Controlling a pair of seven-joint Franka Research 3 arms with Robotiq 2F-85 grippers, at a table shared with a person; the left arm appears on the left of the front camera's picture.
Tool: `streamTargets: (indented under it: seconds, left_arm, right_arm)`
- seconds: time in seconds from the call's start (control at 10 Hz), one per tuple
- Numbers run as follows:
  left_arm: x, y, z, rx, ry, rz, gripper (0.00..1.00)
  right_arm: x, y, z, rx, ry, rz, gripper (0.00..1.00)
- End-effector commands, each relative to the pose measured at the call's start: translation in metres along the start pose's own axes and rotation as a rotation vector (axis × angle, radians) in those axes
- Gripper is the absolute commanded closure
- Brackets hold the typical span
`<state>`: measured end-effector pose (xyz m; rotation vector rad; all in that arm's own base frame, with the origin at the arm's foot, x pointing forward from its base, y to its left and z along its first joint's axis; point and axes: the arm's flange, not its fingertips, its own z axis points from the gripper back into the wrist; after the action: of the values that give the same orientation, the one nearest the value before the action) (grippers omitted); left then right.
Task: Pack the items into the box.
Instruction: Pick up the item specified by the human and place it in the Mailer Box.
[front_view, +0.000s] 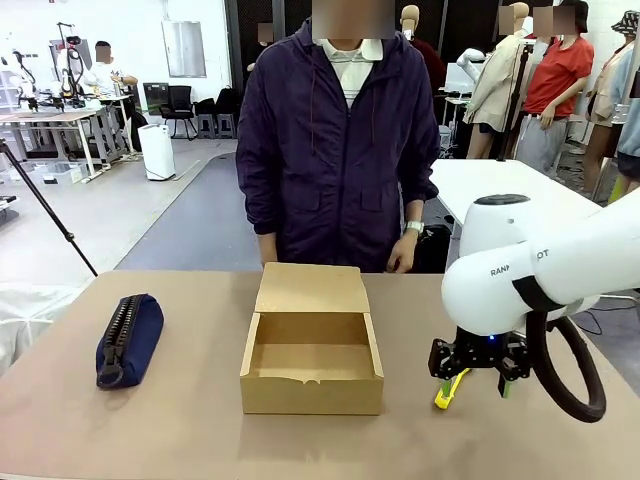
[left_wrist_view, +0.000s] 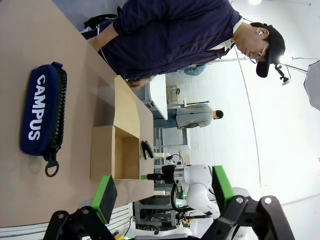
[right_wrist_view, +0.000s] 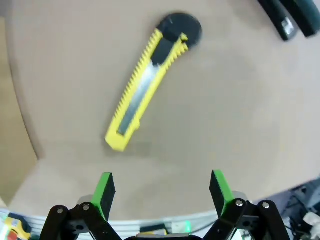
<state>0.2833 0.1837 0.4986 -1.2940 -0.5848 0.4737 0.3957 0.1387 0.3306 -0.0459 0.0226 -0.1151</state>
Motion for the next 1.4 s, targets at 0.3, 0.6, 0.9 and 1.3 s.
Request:
streamTargets:
  seconds: [0.3,0.6,0.9,1.3]
  left_arm:
    - [0.001,-0.002,0.0,-0.016,-0.002,0.003,0.0]
    - [0.001,-0.002,0.0,-0.016,-0.002,0.003,0.0]
    - [0.001,-0.002,0.0,-0.016,-0.002,0.003,0.0]
    - [0.001,-0.002,0.0,-0.016,-0.002,0.003,0.0]
  right_arm:
    - [0.0,0.0,0.0,0.0,0.0,0.0,0.0]
    - [0.022,0.007,-0.013,0.058,-0.025,-0.397,0.0]
    - [0.036,0.006,-0.025,0.096,-0.05,-0.708,0.0]
    - [0.048,0.01,-0.031,0.048,-0.029,-0.699,0.0]
